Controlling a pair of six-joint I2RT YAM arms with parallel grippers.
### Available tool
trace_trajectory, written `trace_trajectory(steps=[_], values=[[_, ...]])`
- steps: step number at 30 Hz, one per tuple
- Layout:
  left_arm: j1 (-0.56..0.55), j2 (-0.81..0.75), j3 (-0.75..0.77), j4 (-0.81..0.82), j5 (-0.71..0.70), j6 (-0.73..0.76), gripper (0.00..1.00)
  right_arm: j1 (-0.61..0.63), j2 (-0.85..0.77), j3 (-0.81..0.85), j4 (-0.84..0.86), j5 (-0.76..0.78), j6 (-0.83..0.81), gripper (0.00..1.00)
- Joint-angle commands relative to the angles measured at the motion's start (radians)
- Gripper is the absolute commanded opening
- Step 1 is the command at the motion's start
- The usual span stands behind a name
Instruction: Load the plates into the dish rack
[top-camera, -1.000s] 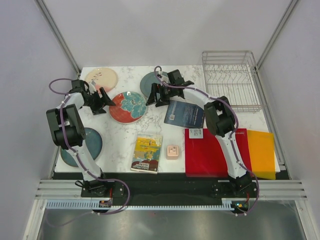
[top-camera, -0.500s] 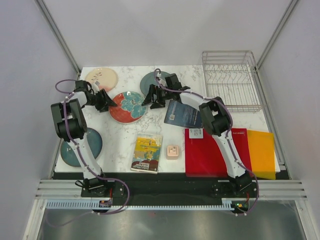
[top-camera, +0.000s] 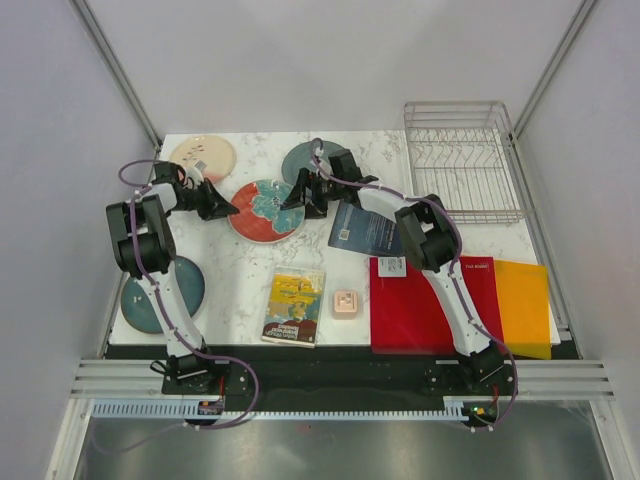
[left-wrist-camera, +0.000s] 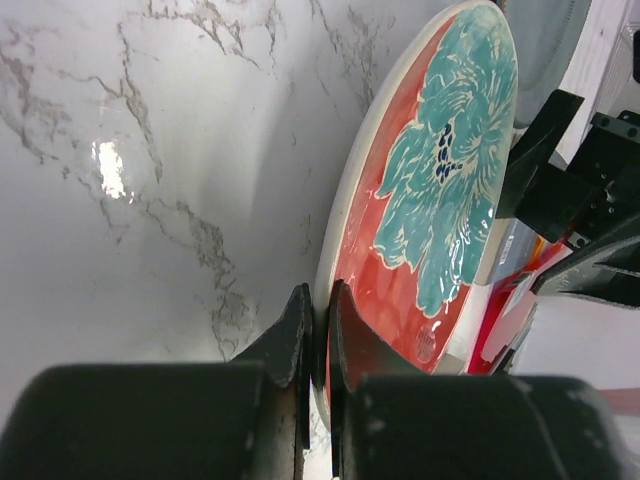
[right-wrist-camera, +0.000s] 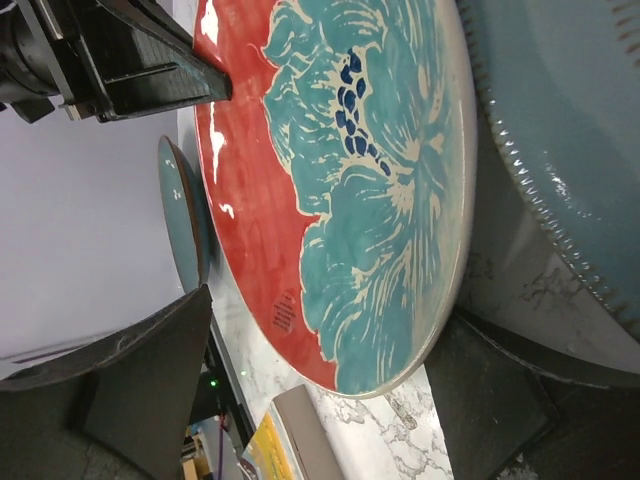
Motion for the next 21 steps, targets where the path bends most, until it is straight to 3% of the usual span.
trace_trajectory(steps=[1,11,21], values=[[-0.054,0.035,0.010,-0.007,0.066,0.040,0.02,0.037,0.066,0.011,0.036,0.026,0.021,0.90],[-0.053,0.050,-0.047,0.013,0.367,0.047,0.02,0.044,0.054,-0.034,0.103,-0.014,0.088,0.80],[-0.056,0.112,-0.007,0.045,0.464,0.021,0.02,0.046,0.041,-0.074,0.162,-0.046,0.101,0.63]])
